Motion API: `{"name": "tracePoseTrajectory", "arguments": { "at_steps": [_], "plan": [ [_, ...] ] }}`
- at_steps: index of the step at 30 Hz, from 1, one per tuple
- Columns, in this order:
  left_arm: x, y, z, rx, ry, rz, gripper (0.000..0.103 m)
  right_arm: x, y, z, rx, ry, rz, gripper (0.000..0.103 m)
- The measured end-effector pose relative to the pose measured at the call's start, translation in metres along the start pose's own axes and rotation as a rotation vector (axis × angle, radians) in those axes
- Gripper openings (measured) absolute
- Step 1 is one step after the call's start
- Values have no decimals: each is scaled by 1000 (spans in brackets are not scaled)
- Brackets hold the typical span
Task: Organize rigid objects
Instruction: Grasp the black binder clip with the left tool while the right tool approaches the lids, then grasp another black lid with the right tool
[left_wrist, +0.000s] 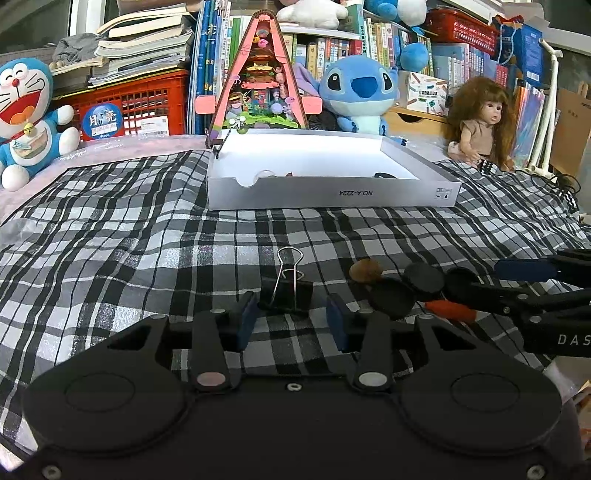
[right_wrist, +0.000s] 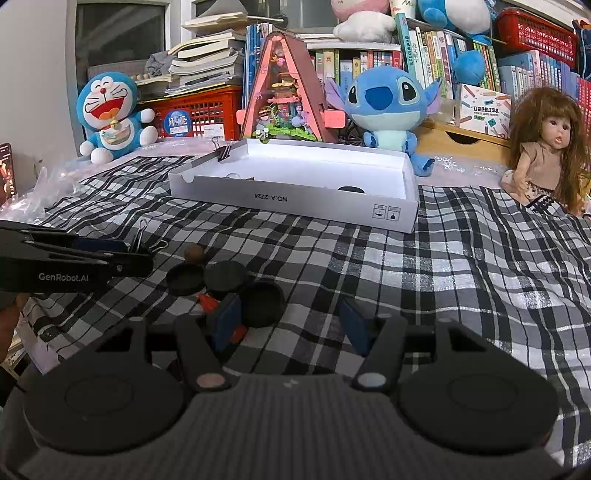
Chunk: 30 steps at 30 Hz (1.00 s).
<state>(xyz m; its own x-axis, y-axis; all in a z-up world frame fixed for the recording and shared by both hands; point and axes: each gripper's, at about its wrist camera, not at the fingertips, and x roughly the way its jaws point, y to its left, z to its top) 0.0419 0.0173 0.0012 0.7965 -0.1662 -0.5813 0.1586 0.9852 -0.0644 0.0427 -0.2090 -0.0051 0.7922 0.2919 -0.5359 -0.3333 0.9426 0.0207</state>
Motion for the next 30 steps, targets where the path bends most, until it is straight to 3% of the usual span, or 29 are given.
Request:
{"name": "tracePoseTrajectory", "arguments": {
  "at_steps": [7,15,22,30],
  "plan": [
    [1,-1,-1,18,-16,48,38,3,12,1,-41,-3,16,70],
    [5,-2,0,22,-18,62,38,9,20,5,-67,-7,-27,70],
    [7,-3,1,32,-16,43,30,13,19,10,-64,4,-60,69],
    [7,-4,0,37,-22,43,30,9,19,7,-57,23,-14,67]
  ]
}}
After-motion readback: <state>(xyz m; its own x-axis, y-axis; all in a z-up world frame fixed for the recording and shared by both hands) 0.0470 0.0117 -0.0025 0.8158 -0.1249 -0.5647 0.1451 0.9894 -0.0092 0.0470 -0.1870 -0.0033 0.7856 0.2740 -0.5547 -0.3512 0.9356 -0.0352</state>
